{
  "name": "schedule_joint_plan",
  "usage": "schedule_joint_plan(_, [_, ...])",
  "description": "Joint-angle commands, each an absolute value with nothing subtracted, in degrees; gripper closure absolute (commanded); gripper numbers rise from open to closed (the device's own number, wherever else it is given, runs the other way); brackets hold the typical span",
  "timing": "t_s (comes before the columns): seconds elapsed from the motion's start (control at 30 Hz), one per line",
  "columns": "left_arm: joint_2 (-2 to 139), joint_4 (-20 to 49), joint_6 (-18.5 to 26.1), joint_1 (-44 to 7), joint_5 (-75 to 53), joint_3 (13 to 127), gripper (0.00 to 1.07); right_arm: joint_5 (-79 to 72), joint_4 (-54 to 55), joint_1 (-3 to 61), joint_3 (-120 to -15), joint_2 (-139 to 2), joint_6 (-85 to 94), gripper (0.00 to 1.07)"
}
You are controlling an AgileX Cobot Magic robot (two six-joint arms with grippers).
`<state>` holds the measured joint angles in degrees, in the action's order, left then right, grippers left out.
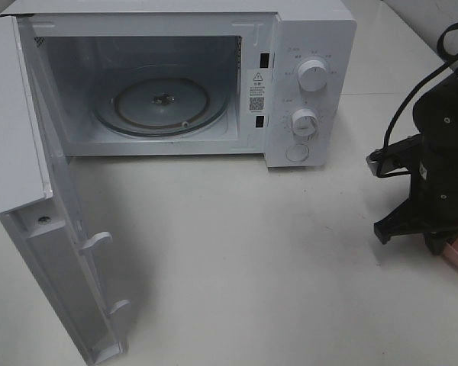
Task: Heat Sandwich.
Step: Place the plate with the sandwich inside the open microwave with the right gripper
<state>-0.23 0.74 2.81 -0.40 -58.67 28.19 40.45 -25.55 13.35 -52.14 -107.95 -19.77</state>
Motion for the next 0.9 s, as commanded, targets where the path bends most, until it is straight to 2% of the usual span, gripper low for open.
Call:
schedule_joint_plan(0.03, [-1.8, 0.7, 2.7, -0.5, -58.8, 28.1, 0.01, 42.5, -27.7, 15.0, -52.1, -107.9, -22.5, 1.07])
schedule_joint_plan(0.37, [-1.8, 0.7, 2.7, -0.5, -58.8, 28.1, 0.01, 48.2, -32.4, 18.4, -52.1, -105.1, -26.1, 1.07])
schedule_joint_plan(0.9, [-1.8, 0.7, 2.7, -0.5, -58.8, 28.1, 0.01, 53.3, -32.3, 24.5, -50.3, -96.7, -25.4, 1.07])
